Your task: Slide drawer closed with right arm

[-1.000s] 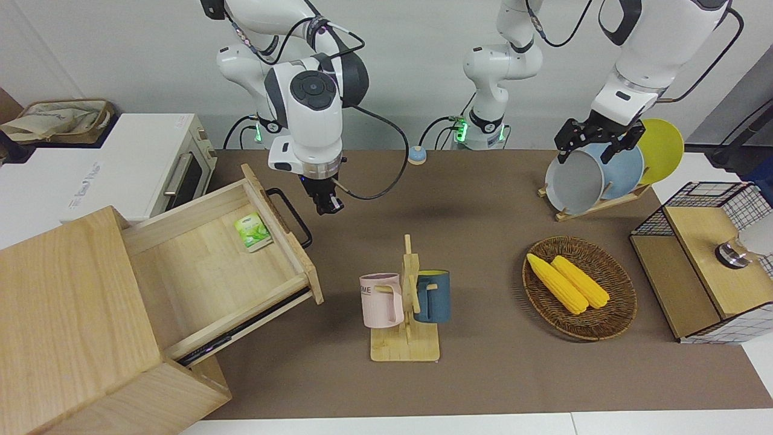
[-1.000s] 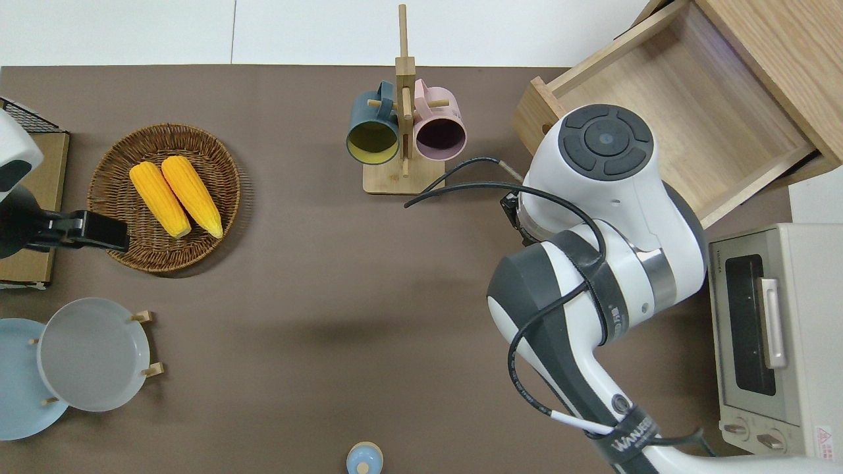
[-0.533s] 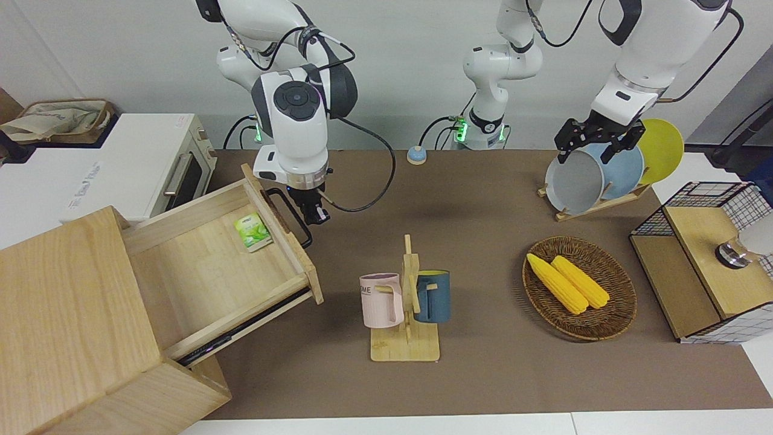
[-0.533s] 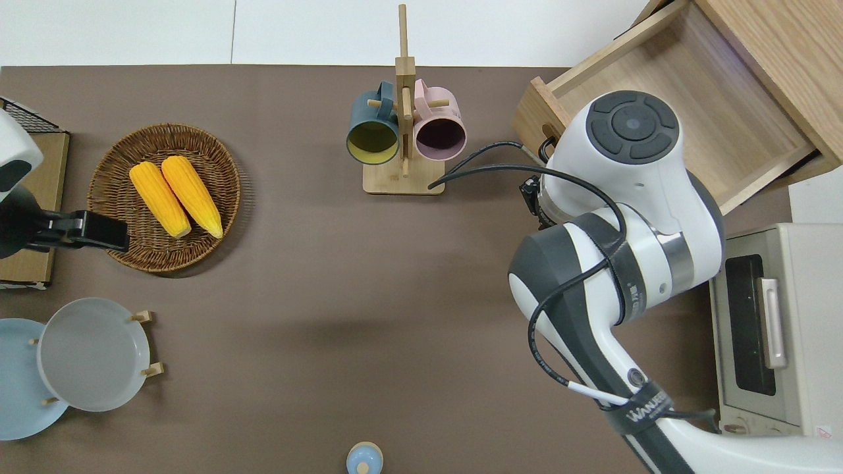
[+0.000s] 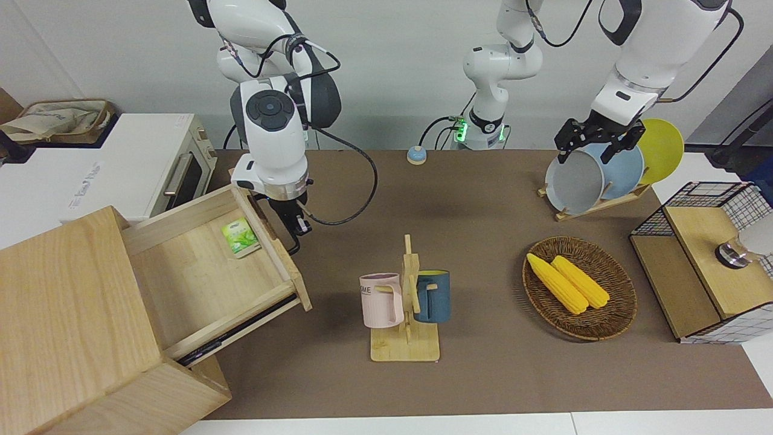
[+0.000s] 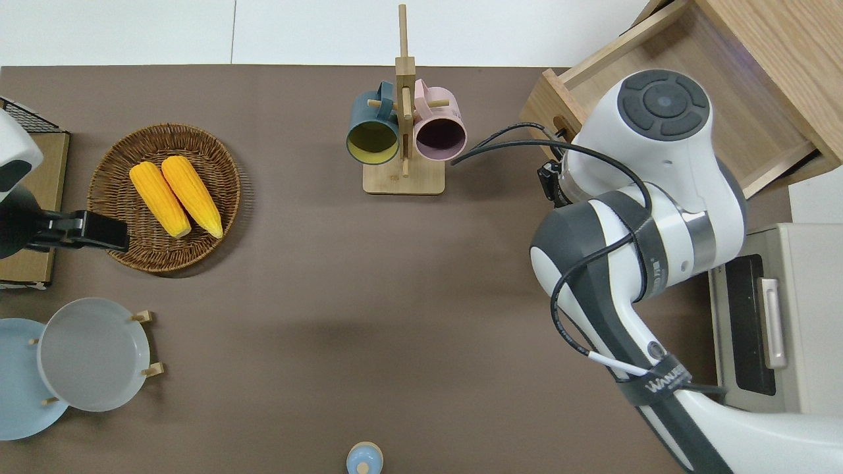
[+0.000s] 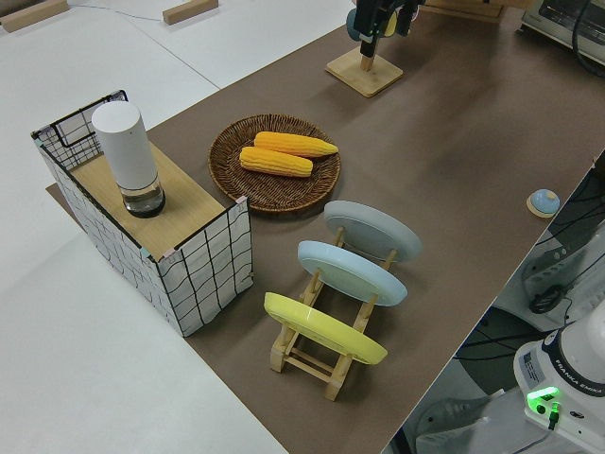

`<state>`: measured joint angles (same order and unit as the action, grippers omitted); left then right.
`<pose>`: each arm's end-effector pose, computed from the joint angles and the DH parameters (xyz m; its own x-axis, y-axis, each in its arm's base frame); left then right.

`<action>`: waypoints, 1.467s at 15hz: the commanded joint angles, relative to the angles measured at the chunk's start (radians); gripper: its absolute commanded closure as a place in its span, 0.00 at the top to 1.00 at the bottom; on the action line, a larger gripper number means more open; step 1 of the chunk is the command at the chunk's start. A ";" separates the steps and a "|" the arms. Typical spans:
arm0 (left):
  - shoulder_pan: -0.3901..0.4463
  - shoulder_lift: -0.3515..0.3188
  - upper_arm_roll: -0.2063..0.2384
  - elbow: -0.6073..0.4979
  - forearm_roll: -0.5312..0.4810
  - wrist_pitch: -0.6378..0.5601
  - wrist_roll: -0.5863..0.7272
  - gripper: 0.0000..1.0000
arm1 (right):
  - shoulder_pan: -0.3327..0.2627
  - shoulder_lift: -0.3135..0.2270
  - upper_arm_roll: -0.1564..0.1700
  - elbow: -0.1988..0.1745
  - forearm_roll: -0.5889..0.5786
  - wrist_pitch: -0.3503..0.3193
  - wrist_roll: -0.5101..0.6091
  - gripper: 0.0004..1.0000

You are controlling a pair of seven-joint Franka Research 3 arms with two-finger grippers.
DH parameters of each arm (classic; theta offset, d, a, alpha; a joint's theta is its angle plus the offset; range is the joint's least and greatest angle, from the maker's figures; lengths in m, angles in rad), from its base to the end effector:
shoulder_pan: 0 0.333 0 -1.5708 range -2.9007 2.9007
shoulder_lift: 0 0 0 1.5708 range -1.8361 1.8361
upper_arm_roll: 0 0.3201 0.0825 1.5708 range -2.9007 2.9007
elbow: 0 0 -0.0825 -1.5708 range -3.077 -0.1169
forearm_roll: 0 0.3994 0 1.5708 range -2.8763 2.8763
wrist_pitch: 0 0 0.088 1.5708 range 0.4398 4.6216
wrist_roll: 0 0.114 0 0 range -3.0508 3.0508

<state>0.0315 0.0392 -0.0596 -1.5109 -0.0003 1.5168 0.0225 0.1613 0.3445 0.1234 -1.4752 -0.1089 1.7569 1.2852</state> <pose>0.5765 -0.0155 0.6235 0.9982 -0.0506 -0.0332 -0.0505 -0.9987 0.0034 0.6523 0.1690 0.4703 0.5553 -0.8304 0.0443 -0.8307 -0.5515 0.0761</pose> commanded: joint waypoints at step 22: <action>0.004 0.011 -0.006 0.024 0.017 -0.020 0.010 0.99 | -0.279 0.125 0.042 0.176 0.015 0.107 -0.283 0.00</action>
<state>0.0315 0.0392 -0.0596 -1.5109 -0.0003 1.5168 0.0225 -0.0715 0.4324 0.1340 -1.3486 -0.1029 1.8518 1.0483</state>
